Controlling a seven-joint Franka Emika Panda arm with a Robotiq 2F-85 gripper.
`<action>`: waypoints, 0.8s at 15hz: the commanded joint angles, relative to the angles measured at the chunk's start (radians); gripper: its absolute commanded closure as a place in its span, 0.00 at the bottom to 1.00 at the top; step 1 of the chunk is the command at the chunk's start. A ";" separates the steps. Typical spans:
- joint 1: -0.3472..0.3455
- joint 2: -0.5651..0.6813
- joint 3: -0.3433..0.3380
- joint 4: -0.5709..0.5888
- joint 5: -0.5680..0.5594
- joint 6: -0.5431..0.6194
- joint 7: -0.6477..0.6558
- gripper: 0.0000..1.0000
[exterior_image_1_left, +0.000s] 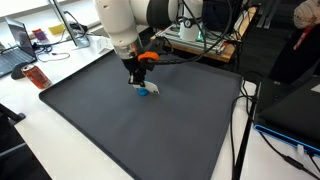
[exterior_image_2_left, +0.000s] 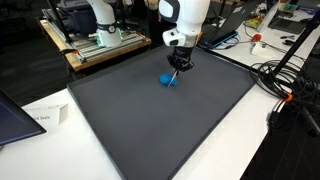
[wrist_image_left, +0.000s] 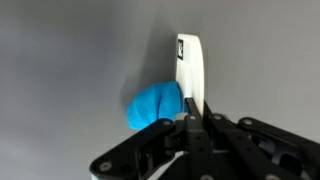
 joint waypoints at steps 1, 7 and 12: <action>-0.028 0.036 0.028 -0.059 0.077 0.073 -0.061 0.99; -0.008 0.018 -0.023 -0.090 0.043 0.122 -0.010 0.99; 0.005 0.000 -0.050 -0.108 0.025 0.162 0.074 0.99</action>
